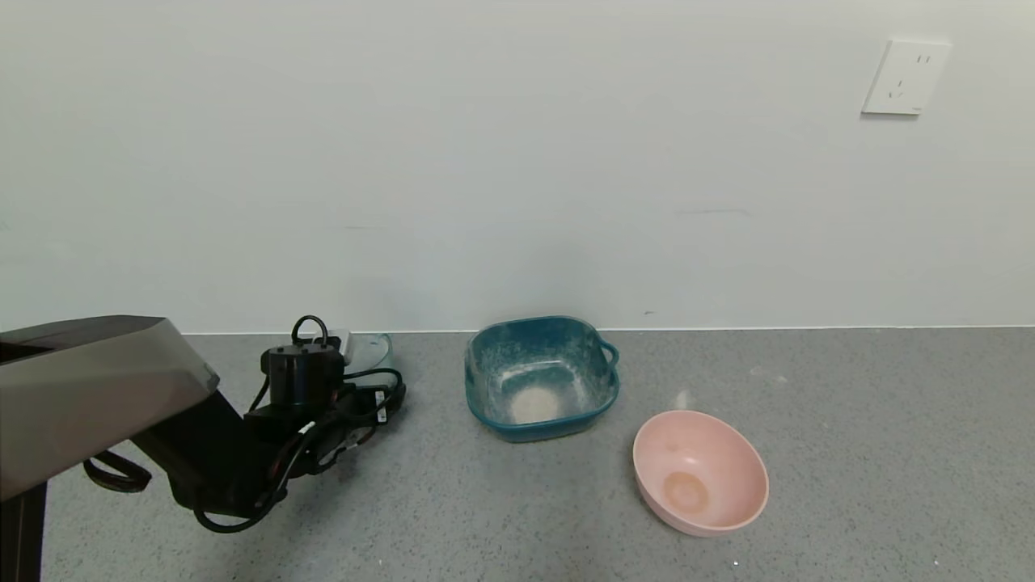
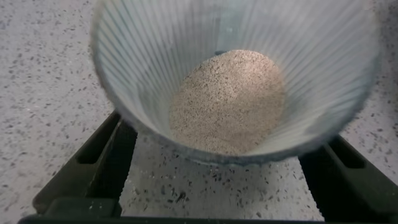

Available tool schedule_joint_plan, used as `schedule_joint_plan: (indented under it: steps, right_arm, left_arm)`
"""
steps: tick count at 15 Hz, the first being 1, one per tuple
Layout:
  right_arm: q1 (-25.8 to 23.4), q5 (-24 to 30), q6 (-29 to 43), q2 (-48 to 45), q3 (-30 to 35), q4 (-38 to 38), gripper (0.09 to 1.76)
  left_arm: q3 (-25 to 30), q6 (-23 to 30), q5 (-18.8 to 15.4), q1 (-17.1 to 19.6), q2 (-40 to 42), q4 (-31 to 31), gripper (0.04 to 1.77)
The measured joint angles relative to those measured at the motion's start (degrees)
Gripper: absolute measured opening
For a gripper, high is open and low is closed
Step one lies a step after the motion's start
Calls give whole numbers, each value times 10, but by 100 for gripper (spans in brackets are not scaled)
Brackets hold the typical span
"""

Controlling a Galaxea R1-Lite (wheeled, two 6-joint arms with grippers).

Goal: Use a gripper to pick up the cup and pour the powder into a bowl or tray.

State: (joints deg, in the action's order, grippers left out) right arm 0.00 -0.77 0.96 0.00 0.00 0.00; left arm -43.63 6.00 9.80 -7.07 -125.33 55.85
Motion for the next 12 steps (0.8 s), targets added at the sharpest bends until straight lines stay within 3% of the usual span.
schedule_joint_plan:
  steps: [5, 12]
  right_arm:
    - [0, 0, 0, 0, 0, 0, 171]
    - [0, 0, 0, 0, 0, 0, 171]
  left_arm:
    - [19, -17, -2, -3, 128, -123, 167]
    - [14, -44, -2, -3, 397, -330, 170]
